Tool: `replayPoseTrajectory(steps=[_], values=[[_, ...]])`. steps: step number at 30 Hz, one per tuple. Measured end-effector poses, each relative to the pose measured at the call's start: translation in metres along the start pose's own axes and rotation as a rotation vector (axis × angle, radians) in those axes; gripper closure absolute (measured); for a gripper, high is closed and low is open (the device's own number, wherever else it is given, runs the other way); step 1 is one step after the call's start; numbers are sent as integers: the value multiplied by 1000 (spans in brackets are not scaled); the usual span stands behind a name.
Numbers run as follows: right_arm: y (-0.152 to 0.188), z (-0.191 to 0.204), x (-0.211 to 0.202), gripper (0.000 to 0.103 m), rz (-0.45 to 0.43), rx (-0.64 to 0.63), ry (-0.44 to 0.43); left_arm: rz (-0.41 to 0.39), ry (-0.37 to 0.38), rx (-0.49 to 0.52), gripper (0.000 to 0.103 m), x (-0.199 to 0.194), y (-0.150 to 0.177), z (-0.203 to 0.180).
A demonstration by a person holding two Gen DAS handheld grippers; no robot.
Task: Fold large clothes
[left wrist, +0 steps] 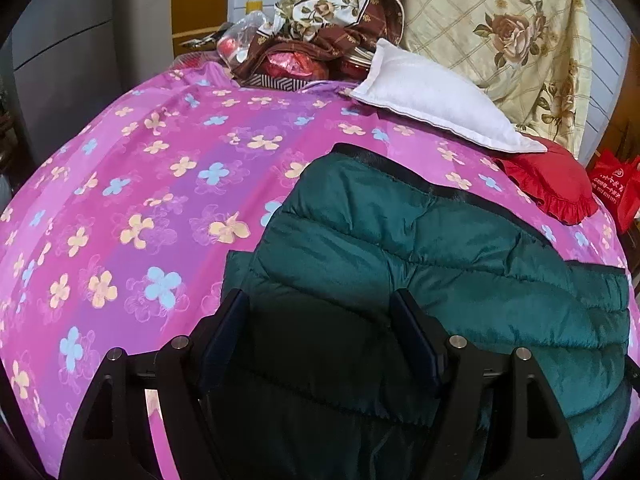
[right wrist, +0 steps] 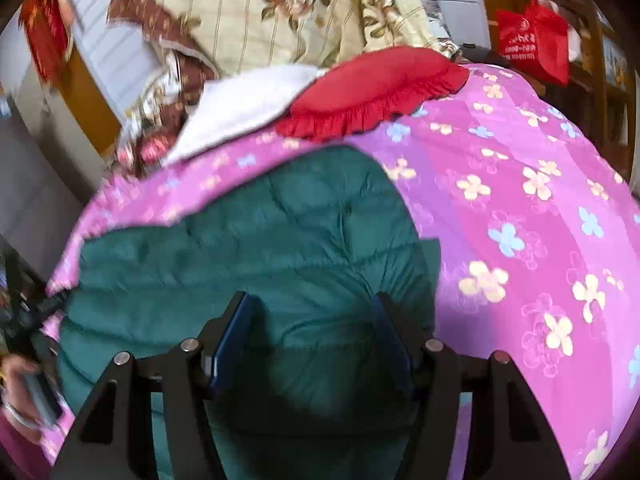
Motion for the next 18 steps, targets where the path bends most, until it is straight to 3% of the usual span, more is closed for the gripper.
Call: replayPoseTrajectory(steps=[5,10,12,14,18], values=[[2,0,16,37,31,14,33,20,-8,-3,42,-2,4,1],[1,6,-7,35,11,-17,48,44,20,-32,38,-11,10,11],[3,2,-21,29,-17,-2,35,38,39,-60,38,-16,12,17],[2,-6,-31,14,-28,21,29,33,69,-92,38,-21,15,23],[1,-27,-33,10,28,73,-15,31,121,-115,38,-23,20,31]])
Point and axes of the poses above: each gripper's, at about its wrist camera, not at the fingertips, and x roughly the way its jaws point, z to its left, y to its underside, the point moved 1 cm from there along x, roughly the way its jaws point, and after that the axes turned 9 degrees about x, right-handed, at the moved point
